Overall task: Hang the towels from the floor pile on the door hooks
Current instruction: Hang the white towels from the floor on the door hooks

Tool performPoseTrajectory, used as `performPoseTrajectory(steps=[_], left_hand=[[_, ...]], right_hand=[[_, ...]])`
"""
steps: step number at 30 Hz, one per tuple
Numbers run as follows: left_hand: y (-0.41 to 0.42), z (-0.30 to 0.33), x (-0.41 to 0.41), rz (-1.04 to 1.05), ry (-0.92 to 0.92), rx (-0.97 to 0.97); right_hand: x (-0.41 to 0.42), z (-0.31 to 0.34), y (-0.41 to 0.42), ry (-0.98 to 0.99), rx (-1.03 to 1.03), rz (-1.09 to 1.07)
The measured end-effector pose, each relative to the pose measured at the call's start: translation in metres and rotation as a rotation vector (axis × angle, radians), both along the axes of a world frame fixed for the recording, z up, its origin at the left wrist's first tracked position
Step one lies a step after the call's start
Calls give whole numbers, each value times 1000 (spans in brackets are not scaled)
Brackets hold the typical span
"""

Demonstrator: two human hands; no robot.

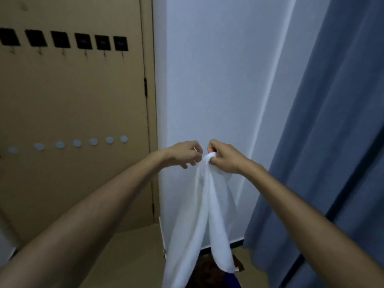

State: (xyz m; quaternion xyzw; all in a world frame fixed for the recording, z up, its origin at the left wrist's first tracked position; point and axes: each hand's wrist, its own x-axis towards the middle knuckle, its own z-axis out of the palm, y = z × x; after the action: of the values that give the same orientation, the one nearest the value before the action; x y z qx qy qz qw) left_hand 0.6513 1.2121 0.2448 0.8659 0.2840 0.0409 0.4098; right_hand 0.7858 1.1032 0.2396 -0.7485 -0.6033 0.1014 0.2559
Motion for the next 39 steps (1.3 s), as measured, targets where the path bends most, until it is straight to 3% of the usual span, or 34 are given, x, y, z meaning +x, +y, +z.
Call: performPoseTrajectory(steps=[7,16,21,25,30,33,39], left_hand=[[36,9,-81,-2,-51,-4],[87,10,-195,81,200,82],[110,23,-238,229,-22,129],[116,41,-252,246,-165,193],[119,51,-265,192,-15,316],[128,51,-287,223,78,287],[140,45,-318,281,10,186]], right_hand=[[-79,39,52,2,106,155],[-147,43,112,22,62,226],[-170,55,132,127,-141,284],[-202,54,149,135,-155,331],[-238,40,175,289,15,357],[-246,40,183,397,42,352],[-257,47,190,468,-5,384]])
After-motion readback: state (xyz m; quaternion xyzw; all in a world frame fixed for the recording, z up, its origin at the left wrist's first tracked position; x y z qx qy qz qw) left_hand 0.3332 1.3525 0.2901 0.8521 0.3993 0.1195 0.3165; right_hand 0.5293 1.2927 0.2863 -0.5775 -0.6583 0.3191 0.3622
